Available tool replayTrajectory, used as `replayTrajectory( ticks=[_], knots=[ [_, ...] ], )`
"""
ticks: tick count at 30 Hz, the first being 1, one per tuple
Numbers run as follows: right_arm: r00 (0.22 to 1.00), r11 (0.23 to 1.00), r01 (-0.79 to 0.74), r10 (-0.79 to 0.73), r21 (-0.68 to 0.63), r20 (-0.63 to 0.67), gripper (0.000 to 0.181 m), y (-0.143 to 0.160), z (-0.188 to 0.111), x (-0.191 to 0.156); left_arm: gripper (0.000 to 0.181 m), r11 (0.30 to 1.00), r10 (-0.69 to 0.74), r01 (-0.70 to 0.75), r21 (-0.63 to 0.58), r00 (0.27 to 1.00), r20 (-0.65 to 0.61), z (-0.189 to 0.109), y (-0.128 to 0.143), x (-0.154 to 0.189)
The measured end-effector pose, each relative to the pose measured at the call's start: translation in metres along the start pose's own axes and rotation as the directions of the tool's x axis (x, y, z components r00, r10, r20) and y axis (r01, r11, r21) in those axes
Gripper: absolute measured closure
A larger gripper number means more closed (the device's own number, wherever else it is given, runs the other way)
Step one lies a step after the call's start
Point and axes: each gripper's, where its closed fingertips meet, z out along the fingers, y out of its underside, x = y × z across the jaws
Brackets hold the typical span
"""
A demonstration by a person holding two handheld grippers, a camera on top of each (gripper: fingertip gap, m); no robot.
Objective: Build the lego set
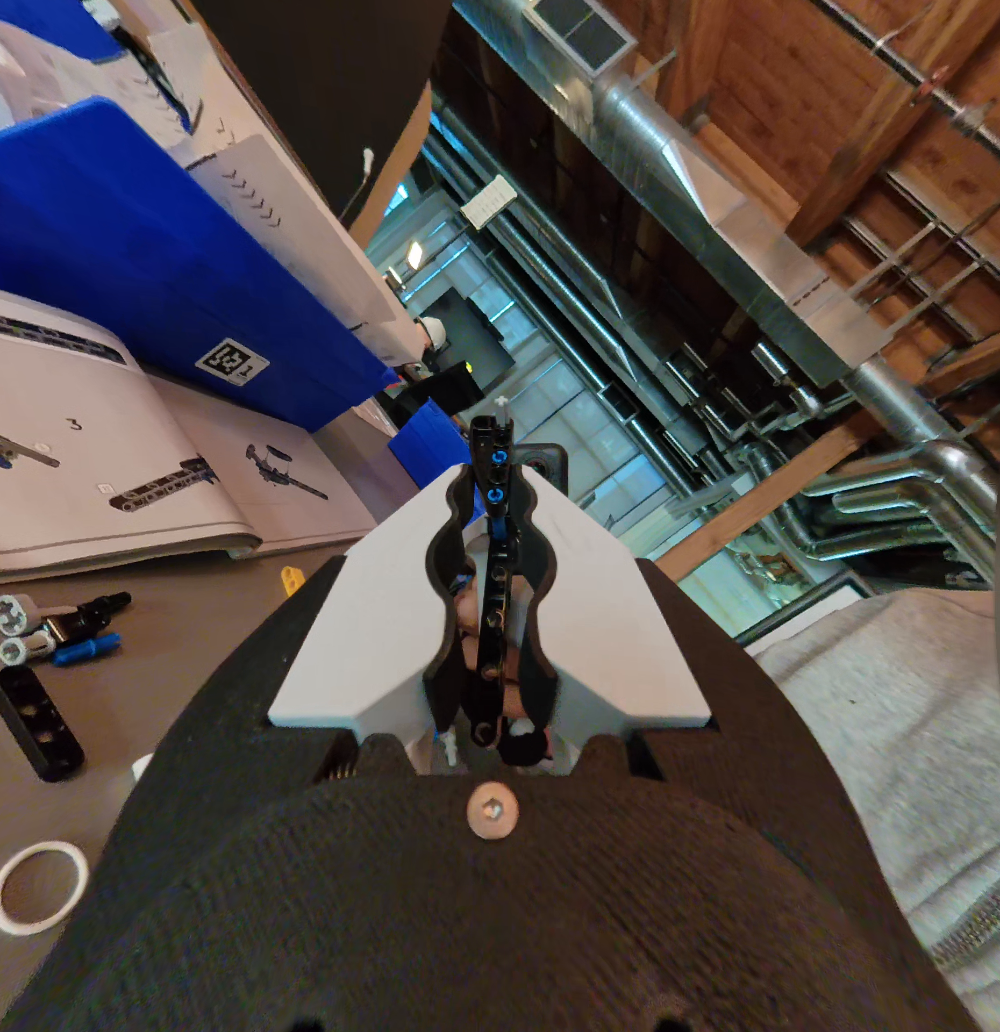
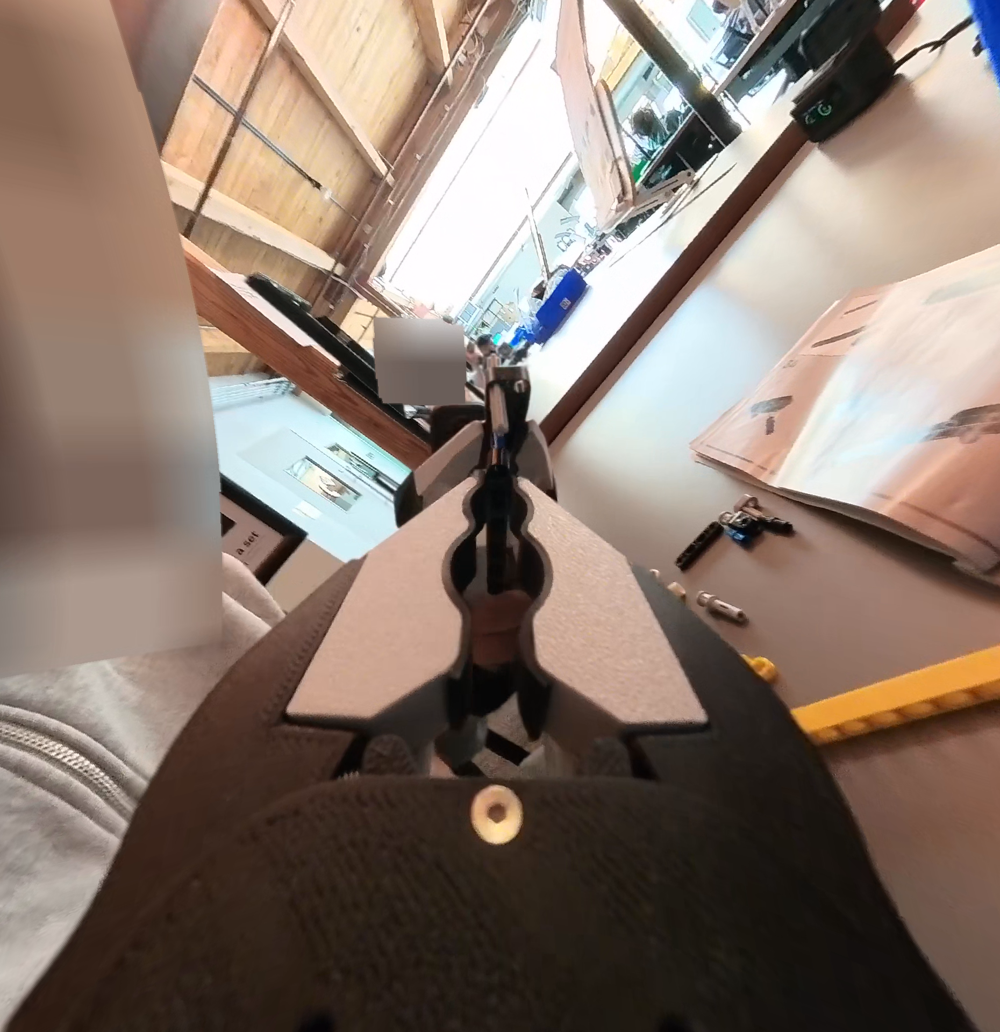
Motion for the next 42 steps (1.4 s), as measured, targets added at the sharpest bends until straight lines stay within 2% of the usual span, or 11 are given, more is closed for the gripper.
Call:
replayTrajectory(
  ticks=[7,18,26,28,30,34,38,42],
  knots=[
    [0.998,0.998,0.058,-0.058,-0.021,-0.021,0.175,0.000,-0.004,-0.001,0.170,1.000,0.012,-0.012,-0.015,1.000,-0.015,0.002,0.002,0.003],
    [1.000,1.000,0.006,-0.006,-0.029,-0.008,0.175,0.002,-0.012,-0.001,0.171,0.998,0.050,-0.051,-0.042,0.998,-0.028,0.006,0.009,0.007],
    [1.000,1.000,0.013,-0.013,-0.006,-0.020,0.175,-0.004,-0.023,-0.004,0.171,1.000,-0.007,0.008,0.013,0.998,-0.061,0.002,0.001,0.007],
    [0.995,0.999,0.051,-0.051,-0.010,-0.081,0.175,-0.006,-0.033,0.003,0.171,1.000,-0.011,0.012,0.021,0.998,-0.054,0.001,-0.001,0.005],
    [0.972,0.993,0.113,-0.118,-0.037,-0.201,0.176,-0.010,-0.049,0.017,0.171,1.000,-0.006,0.007,0.020,0.999,-0.047,0.001,-0.001,0.003],
    [0.867,0.982,0.178,-0.190,-0.068,-0.461,0.175,-0.017,-0.090,0.048,0.171,1.000,0.006,-0.006,-0.001,0.999,-0.044,0.003,0.003,0.004],
    [0.849,0.990,0.142,-0.135,-0.027,-0.512,0.175,-0.007,-0.101,0.059,0.171,1.000,0.004,-0.004,-0.016,0.999,-0.047,0.005,0.008,0.004],
    [0.816,0.968,0.216,-0.252,-0.130,-0.521,0.175,0.007,-0.098,0.058,0.171,0.999,0.035,-0.037,-0.036,0.999,-0.042,0.006,0.011,0.006]
  ],
)
